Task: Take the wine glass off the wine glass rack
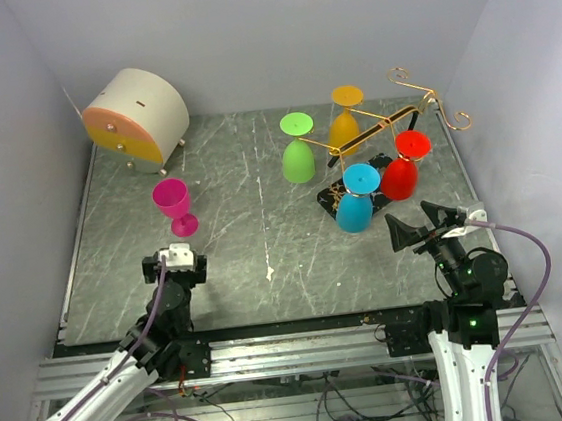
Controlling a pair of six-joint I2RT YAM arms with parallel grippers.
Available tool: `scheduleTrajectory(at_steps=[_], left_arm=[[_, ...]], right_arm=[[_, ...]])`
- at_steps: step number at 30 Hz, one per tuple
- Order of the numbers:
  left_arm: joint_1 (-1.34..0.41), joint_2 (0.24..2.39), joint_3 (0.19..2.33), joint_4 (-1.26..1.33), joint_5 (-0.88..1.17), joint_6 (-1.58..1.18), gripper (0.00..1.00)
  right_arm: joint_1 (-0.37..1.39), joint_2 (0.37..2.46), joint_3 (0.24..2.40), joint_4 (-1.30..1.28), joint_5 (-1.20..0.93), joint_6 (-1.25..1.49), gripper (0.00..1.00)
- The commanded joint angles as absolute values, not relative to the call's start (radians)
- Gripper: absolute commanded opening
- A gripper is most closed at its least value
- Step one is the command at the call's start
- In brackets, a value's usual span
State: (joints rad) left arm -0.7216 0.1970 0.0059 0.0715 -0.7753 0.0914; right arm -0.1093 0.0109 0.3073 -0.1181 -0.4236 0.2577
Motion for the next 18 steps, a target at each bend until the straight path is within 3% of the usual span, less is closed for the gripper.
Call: scheduleTrajectory(at_steps=[1, 7, 10, 13, 18], left_arm=[[-0.716, 0.270, 0.002, 0.193, -0.934, 0.027, 0.94], [-0.716, 0.428, 0.016, 0.295, -1.074, -0.039, 0.94], [-0.714, 0.420, 0.015, 0.294, -1.073, -0.036, 0.94], [-0.714, 0.396, 0.012, 0.279, -1.067, -0.035, 0.94], [-0.713, 0.409, 0.013, 0.287, -1.069, -0.037, 0.94]], right_arm=[[-0.100, 0.004, 0.327, -0.115, -0.442, 0.278, 1.00], [-0.100, 0.034, 0.353, -0.150, -0.455, 0.306, 1.00], [-0.100, 0.072, 0.426, -0.250, -0.379, 0.250, 1.00], [-0.099, 0.136, 0.457, -0.296, -0.263, 0.369, 1.00], [-0.091, 0.241, 0.417, -0.321, -0.314, 0.436, 1.00]])
